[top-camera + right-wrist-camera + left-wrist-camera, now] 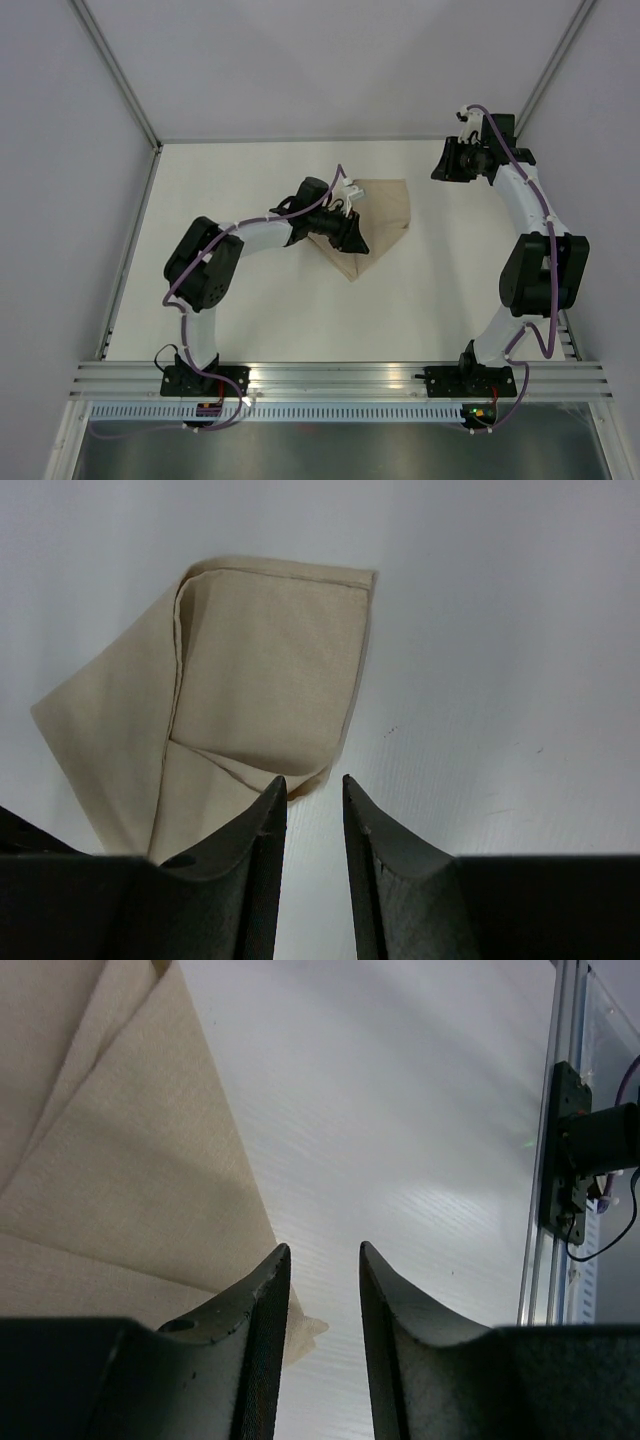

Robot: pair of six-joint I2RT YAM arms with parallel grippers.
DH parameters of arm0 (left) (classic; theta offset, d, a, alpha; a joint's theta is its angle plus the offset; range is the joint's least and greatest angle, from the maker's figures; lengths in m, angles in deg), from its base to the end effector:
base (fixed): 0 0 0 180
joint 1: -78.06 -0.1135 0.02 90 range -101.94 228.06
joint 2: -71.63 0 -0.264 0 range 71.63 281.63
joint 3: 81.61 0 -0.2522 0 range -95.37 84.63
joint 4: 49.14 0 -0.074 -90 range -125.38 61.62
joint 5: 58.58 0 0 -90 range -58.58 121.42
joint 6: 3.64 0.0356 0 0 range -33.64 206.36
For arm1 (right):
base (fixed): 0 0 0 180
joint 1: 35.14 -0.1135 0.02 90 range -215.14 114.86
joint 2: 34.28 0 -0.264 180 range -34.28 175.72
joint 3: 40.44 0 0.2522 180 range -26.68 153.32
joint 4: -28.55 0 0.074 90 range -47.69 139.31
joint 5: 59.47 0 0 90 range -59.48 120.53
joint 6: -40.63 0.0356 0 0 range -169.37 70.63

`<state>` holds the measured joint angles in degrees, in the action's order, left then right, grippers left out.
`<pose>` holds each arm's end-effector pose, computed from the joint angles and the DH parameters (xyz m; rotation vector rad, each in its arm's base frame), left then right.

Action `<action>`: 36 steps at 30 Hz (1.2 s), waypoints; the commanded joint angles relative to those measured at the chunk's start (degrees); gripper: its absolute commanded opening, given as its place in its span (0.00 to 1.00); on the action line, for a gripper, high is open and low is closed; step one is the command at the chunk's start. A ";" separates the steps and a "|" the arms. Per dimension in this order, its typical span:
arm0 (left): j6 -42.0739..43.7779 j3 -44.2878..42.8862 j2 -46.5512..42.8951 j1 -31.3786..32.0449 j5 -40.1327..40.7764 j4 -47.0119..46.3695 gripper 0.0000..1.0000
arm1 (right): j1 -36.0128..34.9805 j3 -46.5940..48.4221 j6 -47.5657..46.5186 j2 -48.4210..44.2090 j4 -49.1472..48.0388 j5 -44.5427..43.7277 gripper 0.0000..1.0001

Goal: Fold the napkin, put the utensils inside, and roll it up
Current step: Fold the napkin

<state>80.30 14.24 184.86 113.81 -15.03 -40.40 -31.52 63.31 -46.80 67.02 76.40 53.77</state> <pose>0.3277 -0.2677 0.1731 1.0315 2.0499 -1.2926 0.3987 -0.0111 0.3072 -0.0702 2.3286 0.4686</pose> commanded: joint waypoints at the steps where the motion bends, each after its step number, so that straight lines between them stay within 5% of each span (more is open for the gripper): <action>1: -2.98 -3.70 -4.33 -0.15 2.32 -4.03 0.40 | -1.06 -1.48 1.30 -1.01 -0.25 -1.18 0.35; 11: -7.29 -11.96 -1.44 -7.43 31.39 3.07 0.43 | -7.31 -8.78 1.30 1.53 0.28 -4.61 0.34; 36: -10.55 -18.03 10.52 -12.81 38.46 9.85 0.43 | -10.21 -21.00 -0.72 2.41 -2.44 -8.66 0.33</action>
<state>71.75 -1.46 195.13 101.07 22.34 -31.26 -41.69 42.59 -48.13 68.99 74.61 46.51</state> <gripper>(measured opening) 0.428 0.331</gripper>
